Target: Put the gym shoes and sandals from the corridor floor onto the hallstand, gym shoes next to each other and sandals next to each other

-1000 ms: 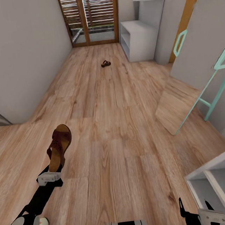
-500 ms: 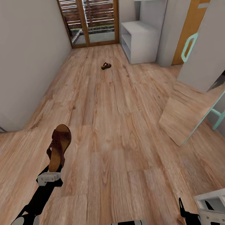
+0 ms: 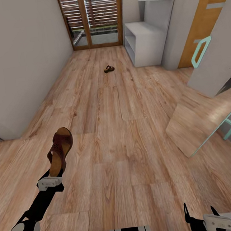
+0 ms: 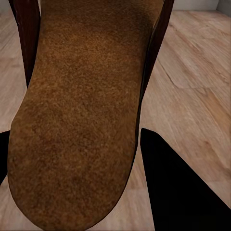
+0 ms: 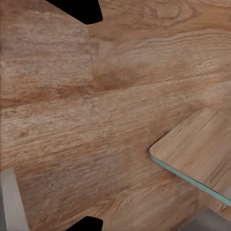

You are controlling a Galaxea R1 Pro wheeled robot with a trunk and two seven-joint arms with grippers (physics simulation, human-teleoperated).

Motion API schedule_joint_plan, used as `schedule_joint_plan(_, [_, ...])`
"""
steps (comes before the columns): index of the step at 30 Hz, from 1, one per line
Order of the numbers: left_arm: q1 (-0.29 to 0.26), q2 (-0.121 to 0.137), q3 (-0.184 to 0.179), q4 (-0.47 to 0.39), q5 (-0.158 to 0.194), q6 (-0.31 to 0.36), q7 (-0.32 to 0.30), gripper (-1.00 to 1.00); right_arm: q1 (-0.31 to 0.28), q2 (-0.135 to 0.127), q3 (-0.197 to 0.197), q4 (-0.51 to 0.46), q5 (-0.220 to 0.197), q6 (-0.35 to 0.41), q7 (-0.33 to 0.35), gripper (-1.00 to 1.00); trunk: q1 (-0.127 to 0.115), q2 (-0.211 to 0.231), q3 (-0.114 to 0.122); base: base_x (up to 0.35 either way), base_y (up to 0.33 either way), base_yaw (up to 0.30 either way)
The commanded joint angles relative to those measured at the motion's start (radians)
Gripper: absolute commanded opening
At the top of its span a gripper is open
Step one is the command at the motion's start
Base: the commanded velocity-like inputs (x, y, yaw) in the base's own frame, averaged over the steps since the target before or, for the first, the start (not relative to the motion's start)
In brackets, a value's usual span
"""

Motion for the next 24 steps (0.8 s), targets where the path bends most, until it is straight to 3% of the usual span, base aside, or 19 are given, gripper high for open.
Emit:
schedule_joint_plan(1, [0.000,0.000,0.000,0.000,-0.003,-0.002,0.000,-1.00,0.000,0.000,0.000,0.000,0.000,0.000,0.000,1.00,0.000,0.000,0.000,0.024,0.000,0.000])
schedule_joint_plan(12, [0.000,0.002,-0.001,0.003,-0.003,-0.004,-0.001,-1.00,0.000,0.000,0.000,0.000,0.000,0.000,0.000,1.00,0.000,0.000,0.000,0.060,0.000,0.000])
schedule_joint_plan(24, [0.000,0.004,0.000,0.005,-0.003,-0.005,-0.001,-1.00,0.000,0.000,0.000,0.000,0.000,0.000,0.000,1.00,0.000,0.000,0.000,0.260,0.000,0.000])
